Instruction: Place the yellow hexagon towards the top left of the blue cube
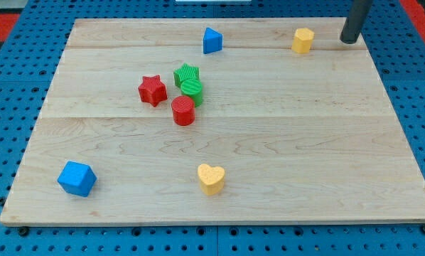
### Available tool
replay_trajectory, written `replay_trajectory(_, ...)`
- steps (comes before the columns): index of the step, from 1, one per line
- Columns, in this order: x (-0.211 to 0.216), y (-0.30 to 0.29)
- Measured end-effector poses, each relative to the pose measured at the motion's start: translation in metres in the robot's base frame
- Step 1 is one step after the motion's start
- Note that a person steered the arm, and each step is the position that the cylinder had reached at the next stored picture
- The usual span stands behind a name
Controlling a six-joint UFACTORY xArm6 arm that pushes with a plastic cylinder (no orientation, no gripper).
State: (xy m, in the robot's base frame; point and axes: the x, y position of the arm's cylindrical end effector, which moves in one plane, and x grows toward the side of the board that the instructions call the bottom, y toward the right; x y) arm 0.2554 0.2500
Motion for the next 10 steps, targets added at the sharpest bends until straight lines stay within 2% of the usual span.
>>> replay_trajectory(2, -0.002, -0.16)
replay_trajectory(4, 0.029, -0.185)
replay_trajectory(5, 0.024, -0.256)
replay_trajectory(6, 0.024, -0.291)
replay_trajectory(8, 0.046, -0.324)
replay_trajectory(9, 0.05, -0.405)
replay_trajectory(10, 0.076, -0.418)
